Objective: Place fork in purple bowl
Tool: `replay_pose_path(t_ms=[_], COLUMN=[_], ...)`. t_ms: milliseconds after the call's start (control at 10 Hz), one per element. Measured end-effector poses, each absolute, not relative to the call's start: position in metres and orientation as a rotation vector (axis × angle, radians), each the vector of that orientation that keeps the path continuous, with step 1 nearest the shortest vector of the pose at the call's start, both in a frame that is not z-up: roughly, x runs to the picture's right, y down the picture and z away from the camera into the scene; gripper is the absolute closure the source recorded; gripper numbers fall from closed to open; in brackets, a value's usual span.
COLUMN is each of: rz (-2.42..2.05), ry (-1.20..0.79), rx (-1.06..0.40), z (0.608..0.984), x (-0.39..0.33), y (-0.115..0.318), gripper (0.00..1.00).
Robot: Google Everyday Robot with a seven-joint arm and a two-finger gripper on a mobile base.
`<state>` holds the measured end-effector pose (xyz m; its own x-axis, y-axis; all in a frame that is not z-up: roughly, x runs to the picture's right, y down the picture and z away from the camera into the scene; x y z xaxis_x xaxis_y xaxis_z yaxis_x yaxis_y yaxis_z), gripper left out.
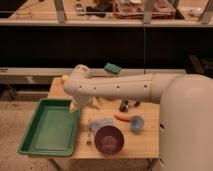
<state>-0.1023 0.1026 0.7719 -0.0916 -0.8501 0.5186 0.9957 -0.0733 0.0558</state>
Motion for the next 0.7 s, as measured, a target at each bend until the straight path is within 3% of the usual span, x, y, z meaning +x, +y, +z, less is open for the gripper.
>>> replay_pose_path(t_ms=[400, 500, 700], rz=[-1.482, -1.472, -1.464], ry=[-0.515, -0.526, -0.538], rx=[-0.456, -0.467, -0.502], z=[0.795, 0.8, 0.812], x=[-0.08, -0.08, -0.082], y=[0.11, 0.114, 0.131], gripper=[0.2, 0.25, 0.44])
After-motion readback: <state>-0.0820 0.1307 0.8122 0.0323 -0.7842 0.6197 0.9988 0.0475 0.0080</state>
